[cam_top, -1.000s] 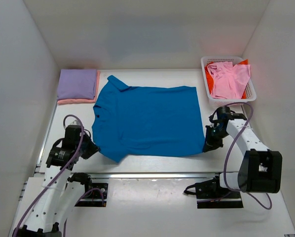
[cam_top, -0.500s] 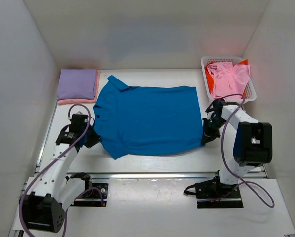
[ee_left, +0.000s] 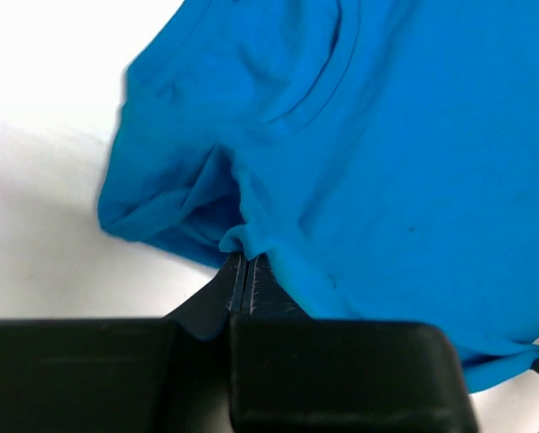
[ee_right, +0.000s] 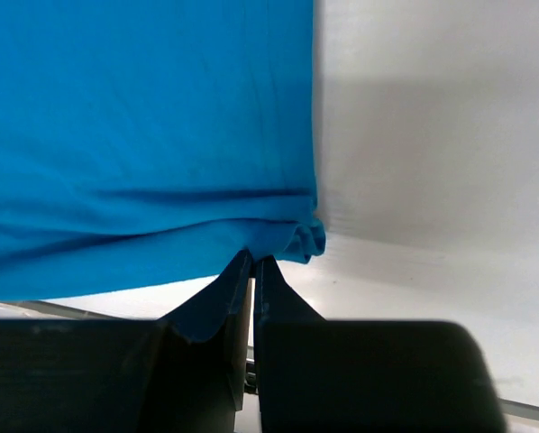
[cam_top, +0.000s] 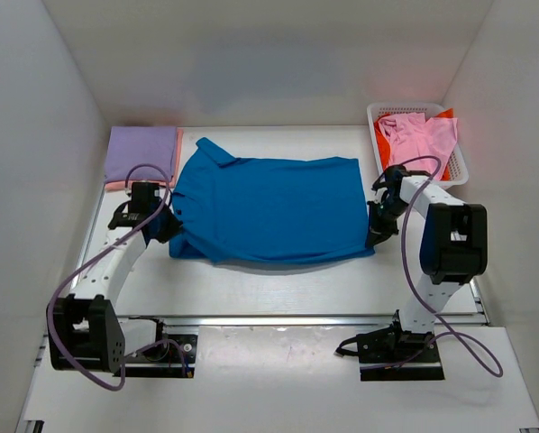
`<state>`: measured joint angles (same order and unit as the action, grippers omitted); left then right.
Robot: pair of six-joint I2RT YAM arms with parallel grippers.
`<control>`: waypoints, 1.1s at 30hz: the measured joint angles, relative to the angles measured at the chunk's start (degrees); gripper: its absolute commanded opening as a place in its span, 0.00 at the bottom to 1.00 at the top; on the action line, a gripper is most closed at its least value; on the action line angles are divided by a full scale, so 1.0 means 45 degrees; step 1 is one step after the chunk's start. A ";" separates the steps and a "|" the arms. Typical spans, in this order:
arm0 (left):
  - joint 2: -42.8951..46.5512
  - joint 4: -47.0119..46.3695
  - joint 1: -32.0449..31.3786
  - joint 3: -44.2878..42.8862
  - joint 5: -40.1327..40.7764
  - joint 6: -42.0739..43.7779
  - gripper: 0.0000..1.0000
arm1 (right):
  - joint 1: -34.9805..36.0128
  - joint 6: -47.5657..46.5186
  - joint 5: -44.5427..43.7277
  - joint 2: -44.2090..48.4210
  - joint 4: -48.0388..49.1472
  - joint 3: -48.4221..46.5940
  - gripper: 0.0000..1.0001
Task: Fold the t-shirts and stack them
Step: Fold the flattened tshirt in 1/3 of the way
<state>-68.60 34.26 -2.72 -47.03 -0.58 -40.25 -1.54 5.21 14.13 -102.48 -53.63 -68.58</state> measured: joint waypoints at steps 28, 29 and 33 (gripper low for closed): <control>0.5323 0.2997 -0.1059 0.0432 -0.0403 -0.0034 0.00 | 0.1219 0.0971 -0.0918 0.6203 -0.1297 0.2822 0.00; 0.5557 0.3104 -0.1171 0.0675 -0.0442 -0.0126 0.00 | 0.1219 0.1078 -0.0908 0.6421 -0.1292 0.3162 0.00; 0.6062 0.3643 -0.1481 0.1370 -0.0544 -0.0403 0.00 | 0.1146 0.1190 -0.0831 0.6737 -0.1477 0.4231 0.00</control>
<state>-41.32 50.65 -9.39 -40.86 -3.03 -42.06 3.62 10.57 10.39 -72.16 -60.27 -49.54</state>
